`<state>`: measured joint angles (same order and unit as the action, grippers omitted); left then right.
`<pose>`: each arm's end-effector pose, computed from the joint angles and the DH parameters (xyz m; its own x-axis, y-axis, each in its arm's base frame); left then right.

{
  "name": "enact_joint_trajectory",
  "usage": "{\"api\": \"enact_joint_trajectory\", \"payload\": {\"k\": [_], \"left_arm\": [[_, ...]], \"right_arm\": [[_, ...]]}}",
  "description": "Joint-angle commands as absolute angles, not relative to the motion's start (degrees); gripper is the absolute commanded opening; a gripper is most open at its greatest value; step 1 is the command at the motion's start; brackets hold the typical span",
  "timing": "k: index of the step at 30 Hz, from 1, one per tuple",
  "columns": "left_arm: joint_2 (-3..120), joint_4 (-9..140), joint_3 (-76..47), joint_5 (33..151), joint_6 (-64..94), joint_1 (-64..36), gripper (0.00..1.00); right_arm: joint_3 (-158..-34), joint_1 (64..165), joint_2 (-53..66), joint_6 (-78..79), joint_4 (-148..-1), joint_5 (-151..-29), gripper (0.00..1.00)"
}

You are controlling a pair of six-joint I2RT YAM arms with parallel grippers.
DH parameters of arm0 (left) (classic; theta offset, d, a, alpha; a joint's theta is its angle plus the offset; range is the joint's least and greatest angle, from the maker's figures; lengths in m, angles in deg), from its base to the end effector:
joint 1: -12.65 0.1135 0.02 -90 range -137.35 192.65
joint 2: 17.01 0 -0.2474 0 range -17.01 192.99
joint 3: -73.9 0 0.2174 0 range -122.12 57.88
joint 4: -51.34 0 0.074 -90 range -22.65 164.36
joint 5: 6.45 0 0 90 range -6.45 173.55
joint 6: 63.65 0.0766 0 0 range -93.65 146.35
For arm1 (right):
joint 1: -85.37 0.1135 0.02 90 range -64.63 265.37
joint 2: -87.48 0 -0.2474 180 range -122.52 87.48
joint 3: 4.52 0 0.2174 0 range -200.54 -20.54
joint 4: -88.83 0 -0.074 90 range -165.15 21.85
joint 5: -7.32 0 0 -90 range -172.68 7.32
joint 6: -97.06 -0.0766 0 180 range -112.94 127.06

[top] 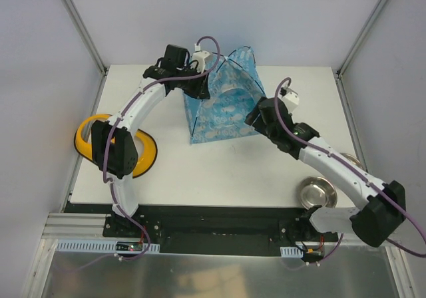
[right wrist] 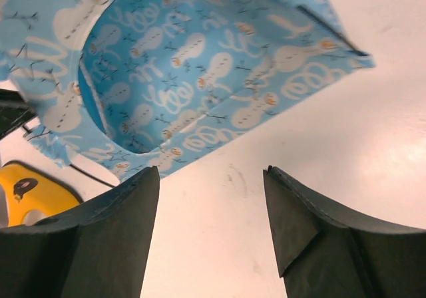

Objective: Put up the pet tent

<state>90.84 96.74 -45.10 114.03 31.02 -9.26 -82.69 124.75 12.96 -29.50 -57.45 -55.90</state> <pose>0.3797 -0.1946 0.3122 -0.4626 0.2617 -0.8471 0.7507 0.6239 -0.2172 0.2493 0.1599 0.2944 -0.4689 0.3031 -0.8296 0.0178 0.9423 0.3342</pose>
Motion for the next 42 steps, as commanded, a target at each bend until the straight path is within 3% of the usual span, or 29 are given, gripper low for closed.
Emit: {"api": "enact_joint_trajectory", "payload": {"k": [1, 4, 10, 16, 21, 30, 42], "left_arm": [[89.43, 95.57, -47.33, 111.69, 33.29, -7.57, 0.46], [85.4, 95.57, -44.87, 106.86, 32.33, -7.22, 0.73], [72.93, 96.45, -36.71, 88.5, 26.62, -4.67, 0.99], [59.12, 103.55, -19.5, 73.2, 7.58, 1.13, 0.99], [51.73, 105.59, -2.62, 70.72, -4.66, 3.68, 0.99], [51.63, 108.4, 6.19, 60.0, -15.04, 4.39, 0.99], [64.01, 88.55, 6.38, 79.58, -15.57, 4.74, 0.95]], "right_arm": [[-83.82, 121.41, 19.71, -30.99, -41.78, -53.51, 0.7], [-83.91, 119.3, 22.96, -31.87, -35.88, -52.45, 0.74], [-83.65, 115.52, 28.42, -34.42, -26.74, -52.71, 0.81], [-80.75, 110.78, 30.36, -39.87, -17.68, -51.4, 0.83], [-78.55, 106.03, 30.79, -41.02, -13.19, -49.11, 0.89], [-70.92, 100.31, 31.58, -41.54, -14.41, -51.91, 0.91], [-64.84, 98.29, 30.27, -42.69, -20.56, -56.31, 0.91]]}}
